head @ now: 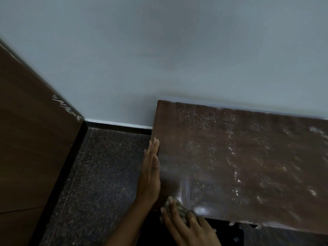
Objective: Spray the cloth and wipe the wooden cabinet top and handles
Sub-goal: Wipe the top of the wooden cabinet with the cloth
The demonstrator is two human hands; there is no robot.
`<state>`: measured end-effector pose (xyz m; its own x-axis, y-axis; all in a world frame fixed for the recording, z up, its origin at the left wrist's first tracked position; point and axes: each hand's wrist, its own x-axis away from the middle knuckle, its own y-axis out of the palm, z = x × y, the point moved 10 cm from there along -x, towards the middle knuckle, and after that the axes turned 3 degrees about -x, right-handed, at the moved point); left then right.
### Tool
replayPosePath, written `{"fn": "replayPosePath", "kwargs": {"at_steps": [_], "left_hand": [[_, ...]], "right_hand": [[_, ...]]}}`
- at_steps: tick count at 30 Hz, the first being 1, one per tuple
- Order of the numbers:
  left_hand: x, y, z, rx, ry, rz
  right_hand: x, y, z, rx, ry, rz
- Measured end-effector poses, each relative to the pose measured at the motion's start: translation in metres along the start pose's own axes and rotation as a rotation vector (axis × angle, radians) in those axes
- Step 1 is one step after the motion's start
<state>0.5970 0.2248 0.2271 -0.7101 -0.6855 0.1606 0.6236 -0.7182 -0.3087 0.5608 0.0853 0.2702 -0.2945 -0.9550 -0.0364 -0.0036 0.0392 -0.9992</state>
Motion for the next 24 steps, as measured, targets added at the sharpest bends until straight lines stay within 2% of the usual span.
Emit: {"fn": "replayPosePath", "kwargs": {"at_steps": [3,7,12,18,24], "left_hand": [[0.002,0.000,0.004,-0.049,0.024,0.026],[0.001,0.009,0.013,-0.274,0.103,0.024],[-0.016,0.017,0.020,-0.441,0.147,0.037],[-0.026,0.031,0.018,-0.736,0.216,0.023],[-0.027,0.029,0.021,-0.666,0.260,0.027]], "right_hand": [[0.007,-0.004,0.012,0.033,-0.033,0.009],[-0.033,-0.013,0.043,0.028,0.006,0.063],[-0.117,0.009,0.093,0.024,0.172,-0.198],[-0.209,0.005,0.148,-0.009,0.266,-0.075],[-0.228,-0.001,0.184,0.011,0.371,-0.058]]}}
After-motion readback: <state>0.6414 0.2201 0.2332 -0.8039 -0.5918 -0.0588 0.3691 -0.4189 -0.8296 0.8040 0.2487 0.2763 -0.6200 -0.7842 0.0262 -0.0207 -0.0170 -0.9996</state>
